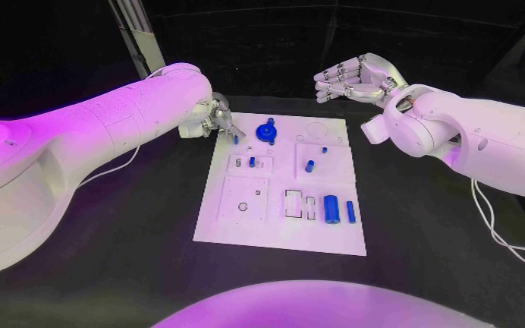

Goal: Assemble the parts on the task board

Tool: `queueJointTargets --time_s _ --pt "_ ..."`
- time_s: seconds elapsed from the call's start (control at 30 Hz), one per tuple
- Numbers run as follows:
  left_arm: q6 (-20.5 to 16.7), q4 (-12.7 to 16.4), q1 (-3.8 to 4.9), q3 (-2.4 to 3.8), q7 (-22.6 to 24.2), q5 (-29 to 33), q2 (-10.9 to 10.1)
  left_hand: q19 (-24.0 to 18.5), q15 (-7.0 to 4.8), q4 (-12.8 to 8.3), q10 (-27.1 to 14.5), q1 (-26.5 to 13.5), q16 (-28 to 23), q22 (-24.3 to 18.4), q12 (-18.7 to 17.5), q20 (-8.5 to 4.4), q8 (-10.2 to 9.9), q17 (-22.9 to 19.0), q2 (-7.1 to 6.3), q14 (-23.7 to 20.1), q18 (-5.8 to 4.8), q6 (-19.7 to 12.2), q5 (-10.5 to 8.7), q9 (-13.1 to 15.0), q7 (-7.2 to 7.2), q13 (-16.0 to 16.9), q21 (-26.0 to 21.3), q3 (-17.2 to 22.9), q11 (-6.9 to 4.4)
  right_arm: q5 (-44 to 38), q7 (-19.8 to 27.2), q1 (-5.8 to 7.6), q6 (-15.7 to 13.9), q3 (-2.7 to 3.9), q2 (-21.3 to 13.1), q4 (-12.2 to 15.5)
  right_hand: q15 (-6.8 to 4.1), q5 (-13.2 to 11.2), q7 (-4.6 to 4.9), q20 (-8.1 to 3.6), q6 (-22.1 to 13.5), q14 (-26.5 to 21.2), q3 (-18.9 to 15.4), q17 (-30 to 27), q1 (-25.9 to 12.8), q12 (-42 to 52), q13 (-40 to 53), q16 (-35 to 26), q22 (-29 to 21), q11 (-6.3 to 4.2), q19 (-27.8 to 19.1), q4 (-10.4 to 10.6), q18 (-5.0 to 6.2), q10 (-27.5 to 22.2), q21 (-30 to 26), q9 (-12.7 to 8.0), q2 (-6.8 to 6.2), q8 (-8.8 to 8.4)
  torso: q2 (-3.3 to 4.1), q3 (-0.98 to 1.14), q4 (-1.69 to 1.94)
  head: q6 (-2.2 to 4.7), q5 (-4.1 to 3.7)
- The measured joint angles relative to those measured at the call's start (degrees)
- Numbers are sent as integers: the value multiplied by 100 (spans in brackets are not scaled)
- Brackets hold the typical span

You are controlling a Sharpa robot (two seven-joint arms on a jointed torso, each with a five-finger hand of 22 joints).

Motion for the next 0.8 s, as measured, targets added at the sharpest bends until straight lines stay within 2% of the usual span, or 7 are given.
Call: queueJointTargets --time_s 0.53,0.8 --pt "-38 -25 -4 0 6 -49 45 0 0 0 0 23 0 -1 0 0 0 0 23 0 0 0 0 -6 0 -5 0 0 0 0 0 0 4 0 9 0 0 0 0 0 0 0 0 0 0 0 0 0 1 0 0 0 0 0 0 0 0 0 -2 1 0 -15 -4" --pt "-40 -21 -5 1 -6 -62 52 0 0 -60 21 177 0 -6 0 0 0 0 177 0 0 20 0 -37 20 -21 -1 60 -21 0 0 0 10 0 9 -1 0 0 0 0 0 0 0 1 0 0 0 0 1 0 0 0 0 0 0 0 0 0 -4 1 0 -14 -6"
